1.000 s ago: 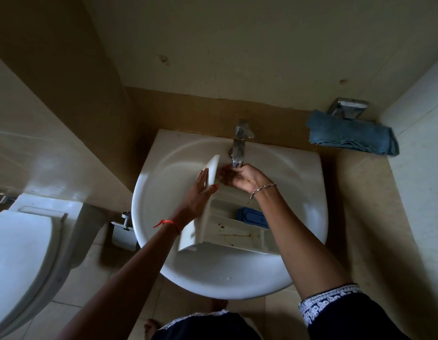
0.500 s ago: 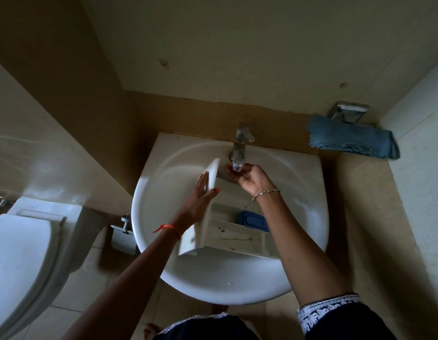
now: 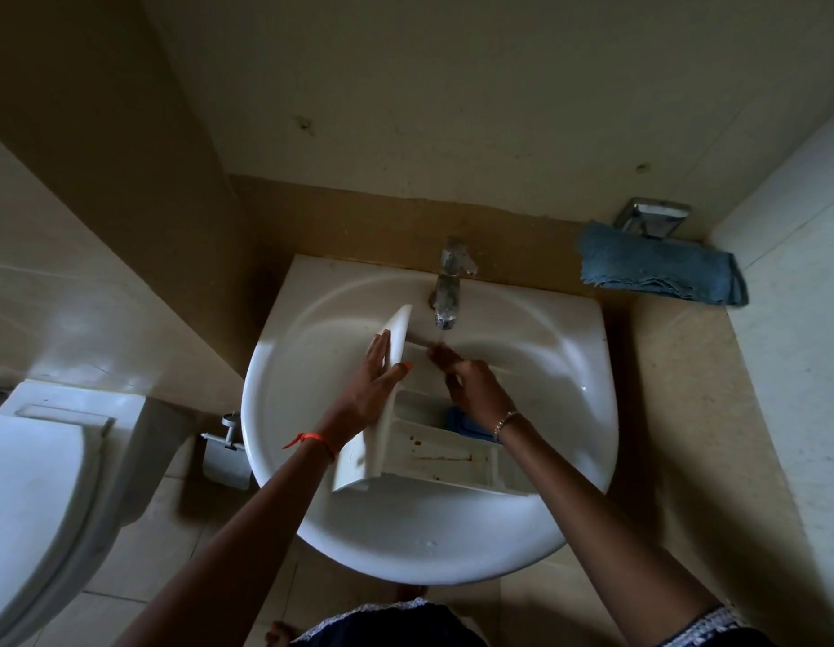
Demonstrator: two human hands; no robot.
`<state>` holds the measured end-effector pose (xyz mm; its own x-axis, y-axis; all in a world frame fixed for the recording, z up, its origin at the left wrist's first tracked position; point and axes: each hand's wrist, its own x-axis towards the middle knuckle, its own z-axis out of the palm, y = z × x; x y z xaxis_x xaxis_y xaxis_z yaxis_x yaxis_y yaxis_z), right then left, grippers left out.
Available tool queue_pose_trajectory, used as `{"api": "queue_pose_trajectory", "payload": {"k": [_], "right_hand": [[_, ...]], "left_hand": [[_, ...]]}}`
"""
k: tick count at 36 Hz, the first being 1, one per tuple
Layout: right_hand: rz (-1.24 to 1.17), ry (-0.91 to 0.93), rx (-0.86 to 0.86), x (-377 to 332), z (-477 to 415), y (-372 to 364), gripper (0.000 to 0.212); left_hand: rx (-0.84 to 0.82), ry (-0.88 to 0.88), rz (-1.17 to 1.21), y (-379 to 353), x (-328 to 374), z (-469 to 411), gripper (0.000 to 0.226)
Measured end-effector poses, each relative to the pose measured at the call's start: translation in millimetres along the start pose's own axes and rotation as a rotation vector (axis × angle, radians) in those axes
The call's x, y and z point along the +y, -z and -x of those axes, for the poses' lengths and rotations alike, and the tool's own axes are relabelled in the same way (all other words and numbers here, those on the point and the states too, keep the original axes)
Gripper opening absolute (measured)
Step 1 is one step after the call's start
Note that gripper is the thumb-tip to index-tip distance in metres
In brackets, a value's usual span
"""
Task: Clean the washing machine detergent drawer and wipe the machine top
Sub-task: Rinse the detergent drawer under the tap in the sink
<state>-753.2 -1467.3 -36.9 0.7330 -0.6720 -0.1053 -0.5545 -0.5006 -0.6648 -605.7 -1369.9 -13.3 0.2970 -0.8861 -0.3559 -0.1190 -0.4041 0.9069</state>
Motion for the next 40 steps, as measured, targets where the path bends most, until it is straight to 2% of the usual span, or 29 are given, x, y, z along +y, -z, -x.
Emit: {"api": "queue_pose_trajectory", "payload": {"k": [2,5,6,8,10,12,14,16,18,20,26,29,32,34,37,40], "right_hand": [[0.068,-0.122,0.046,11.8,6.7,4.9,0.047],[0.082,-0.358,0.167,16.4,7.0,20.0,0.025],[0.063,-0.400,0.201,16.3,5.2,26.2,0.026],[0.017,-0.424,0.287,12.1,1.4,35.4,0.040],[-0.122,-0.368,0.361,3.2,-3.4,39.0,0.028],[-0.513,-0.381,0.389,-11.4,-9.6,39.1,0.013],[-1.115,-0.484,0.306,-26.1,-20.2,37.7,0.015],[-1.556,-0.580,0.198,-37.1,-30.7,36.5,0.020],[-1.775,-0.630,0.135,-41.3,-40.2,32.2,0.022],[-1.853,-0.682,0.140,-39.3,-49.7,24.5,0.027],[-1.708,-0.733,0.071,-44.8,-55.1,5.6,0.035],[-1.319,-0.695,0.118,-53.3,-45.1,-13.0,0.031],[-0.714,-0.441,0.173,-51.0,-23.8,-30.5,0.028],[-0.444,-0.276,0.158,-46.6,-6.9,-35.7,0.026],[-0.272,-0.108,0.113,-39.6,7.8,-32.6,0.025],[-0.235,-0.070,0.009,-27.3,14.5,-22.2,0.021]], "left_hand": [[-0.005,-0.002,0.010,0.0,0.6,1.0,0.066],[-0.006,-0.002,0.005,0.0,1.4,1.4,0.067],[-0.006,-0.001,0.004,-0.2,2.1,1.9,0.067],[0.000,0.003,0.018,-1.0,2.7,2.2,0.067],[0.004,0.002,0.035,-2.0,2.8,1.9,0.066],[0.004,0.001,0.038,-2.5,2.4,1.6,0.066],[0.006,0.001,0.034,-2.4,0.8,0.5,0.067],[0.011,-0.002,0.024,-2.5,0.3,0.4,0.067],[0.015,-0.002,0.026,-2.7,0.5,0.3,0.067],[0.013,0.002,0.036,-3.1,0.9,0.3,0.066],[0.018,0.004,0.051,-4.3,0.7,0.4,0.065],[0.034,0.000,0.053,-3.3,-1.8,-0.4,0.068],[0.035,-0.003,0.016,-3.1,-3.2,-0.6,0.064],[0.027,-0.004,0.008,-3.7,-3.9,-1.0,0.064],[0.011,-0.010,0.023,-4.9,-3.1,-0.7,0.064],[0.020,-0.019,0.045,-5.9,-3.0,-1.0,0.063]]}}
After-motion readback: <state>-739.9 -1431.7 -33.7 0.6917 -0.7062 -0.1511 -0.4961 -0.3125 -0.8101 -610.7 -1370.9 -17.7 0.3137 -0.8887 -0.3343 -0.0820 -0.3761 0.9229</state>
